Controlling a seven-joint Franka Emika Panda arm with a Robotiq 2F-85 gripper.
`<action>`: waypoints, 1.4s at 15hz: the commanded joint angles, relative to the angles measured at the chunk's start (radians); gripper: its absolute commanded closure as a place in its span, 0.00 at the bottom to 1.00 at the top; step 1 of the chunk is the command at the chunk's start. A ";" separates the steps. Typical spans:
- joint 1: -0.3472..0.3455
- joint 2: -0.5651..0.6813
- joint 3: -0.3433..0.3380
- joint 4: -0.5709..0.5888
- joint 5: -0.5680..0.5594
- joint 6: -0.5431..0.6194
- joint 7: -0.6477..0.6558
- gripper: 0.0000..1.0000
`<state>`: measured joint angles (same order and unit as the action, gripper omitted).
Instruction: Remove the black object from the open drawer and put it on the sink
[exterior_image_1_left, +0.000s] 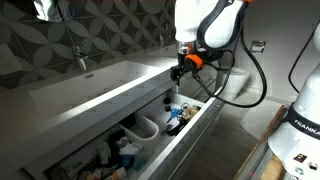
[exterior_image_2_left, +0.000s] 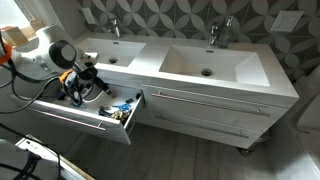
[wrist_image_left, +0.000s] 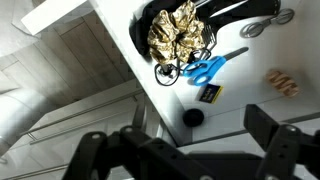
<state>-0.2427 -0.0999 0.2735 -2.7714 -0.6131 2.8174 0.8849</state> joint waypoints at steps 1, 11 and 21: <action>-0.082 0.060 0.018 0.001 -0.278 0.079 0.227 0.00; -0.079 0.066 0.006 0.006 -0.338 0.062 0.263 0.00; -0.074 0.227 -0.016 0.115 -0.686 0.069 0.476 0.00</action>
<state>-0.3221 0.0610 0.2754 -2.7101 -1.1342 2.8797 1.2332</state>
